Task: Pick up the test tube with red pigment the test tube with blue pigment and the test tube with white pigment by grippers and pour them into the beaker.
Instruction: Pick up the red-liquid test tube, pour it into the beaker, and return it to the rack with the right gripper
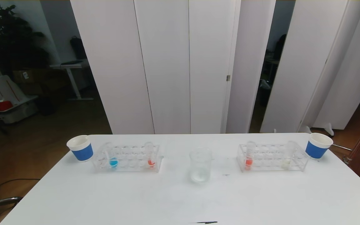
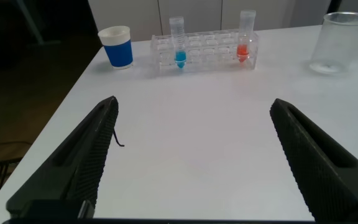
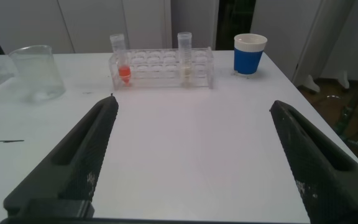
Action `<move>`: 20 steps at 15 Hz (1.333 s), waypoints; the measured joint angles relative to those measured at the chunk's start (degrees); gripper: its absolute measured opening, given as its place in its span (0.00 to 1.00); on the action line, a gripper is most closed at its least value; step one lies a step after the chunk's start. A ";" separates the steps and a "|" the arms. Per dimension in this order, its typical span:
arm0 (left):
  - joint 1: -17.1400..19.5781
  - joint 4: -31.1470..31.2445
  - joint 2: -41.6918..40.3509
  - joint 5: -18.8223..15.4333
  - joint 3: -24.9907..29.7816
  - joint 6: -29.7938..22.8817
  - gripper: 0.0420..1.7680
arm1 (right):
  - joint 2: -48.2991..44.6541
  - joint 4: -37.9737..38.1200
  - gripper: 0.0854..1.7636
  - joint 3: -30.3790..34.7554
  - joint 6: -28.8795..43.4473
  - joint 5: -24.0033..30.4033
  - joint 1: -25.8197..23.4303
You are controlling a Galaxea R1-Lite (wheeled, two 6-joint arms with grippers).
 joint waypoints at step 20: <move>0.00 0.00 0.00 0.00 0.00 0.02 0.99 | 0.00 0.24 0.99 0.00 -0.24 0.00 -0.07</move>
